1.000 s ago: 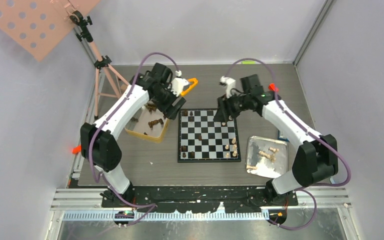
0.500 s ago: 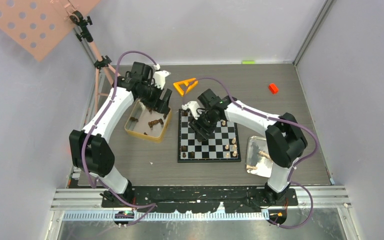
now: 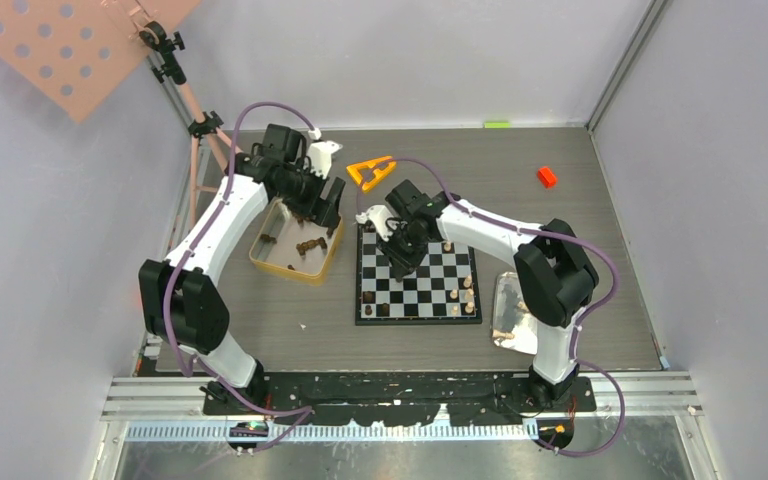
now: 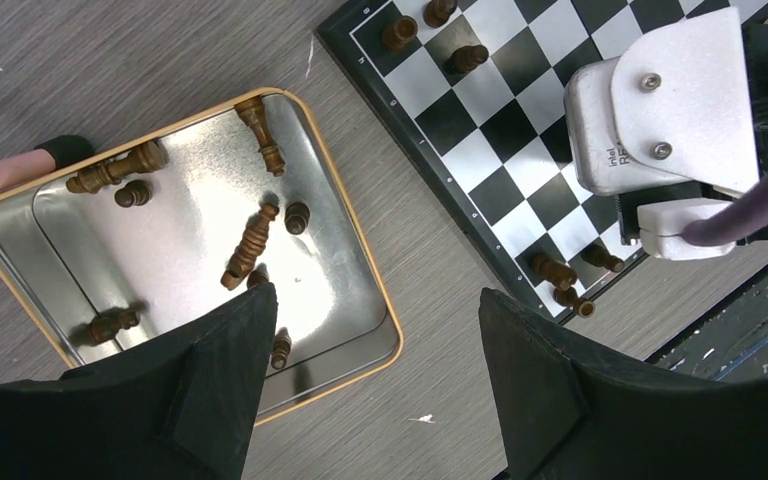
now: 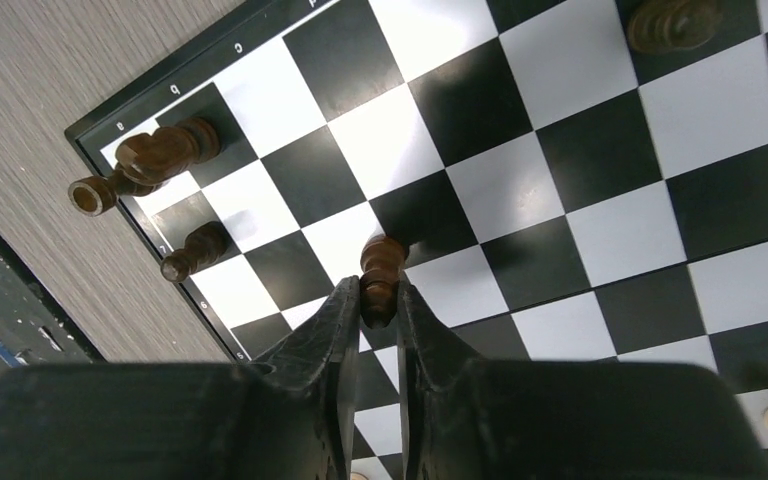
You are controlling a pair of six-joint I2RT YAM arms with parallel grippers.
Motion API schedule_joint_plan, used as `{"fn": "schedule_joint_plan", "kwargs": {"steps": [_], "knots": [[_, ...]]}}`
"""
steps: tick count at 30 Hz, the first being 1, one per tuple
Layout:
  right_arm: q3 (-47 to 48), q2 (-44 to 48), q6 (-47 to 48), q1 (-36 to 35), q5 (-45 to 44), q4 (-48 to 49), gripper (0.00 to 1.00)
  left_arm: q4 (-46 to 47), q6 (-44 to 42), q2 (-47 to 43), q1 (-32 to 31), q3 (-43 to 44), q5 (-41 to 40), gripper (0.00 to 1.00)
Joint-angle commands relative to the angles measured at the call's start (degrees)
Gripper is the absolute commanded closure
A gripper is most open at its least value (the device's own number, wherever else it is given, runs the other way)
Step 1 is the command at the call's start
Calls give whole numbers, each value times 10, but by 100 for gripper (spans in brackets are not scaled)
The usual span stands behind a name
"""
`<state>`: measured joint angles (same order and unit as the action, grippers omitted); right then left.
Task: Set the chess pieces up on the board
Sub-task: Pick up the chess piece from the chessboard, then place the chess piece on the chessboard.
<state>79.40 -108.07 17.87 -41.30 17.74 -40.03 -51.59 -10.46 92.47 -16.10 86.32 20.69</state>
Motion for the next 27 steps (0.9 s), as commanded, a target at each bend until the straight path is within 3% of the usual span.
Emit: {"fn": "schedule_joint_plan", "kwargs": {"steps": [1, 8, 20, 27], "knots": [[37, -4, 5, -6, -1, -6, 83, 30, 14, -24, 7, -3, 5, 23], [86, -13, 2, -27, 13, -19, 98, 51, 50, -35, 60, -13, 1, 23], [141, -66, 1, -83, -22, -23, 99, 61, 85, -60, 148, -14, 3, 22], [156, -90, 7, -105, -58, -31, 98, 60, 86, -67, 158, -14, 23, 22]]}}
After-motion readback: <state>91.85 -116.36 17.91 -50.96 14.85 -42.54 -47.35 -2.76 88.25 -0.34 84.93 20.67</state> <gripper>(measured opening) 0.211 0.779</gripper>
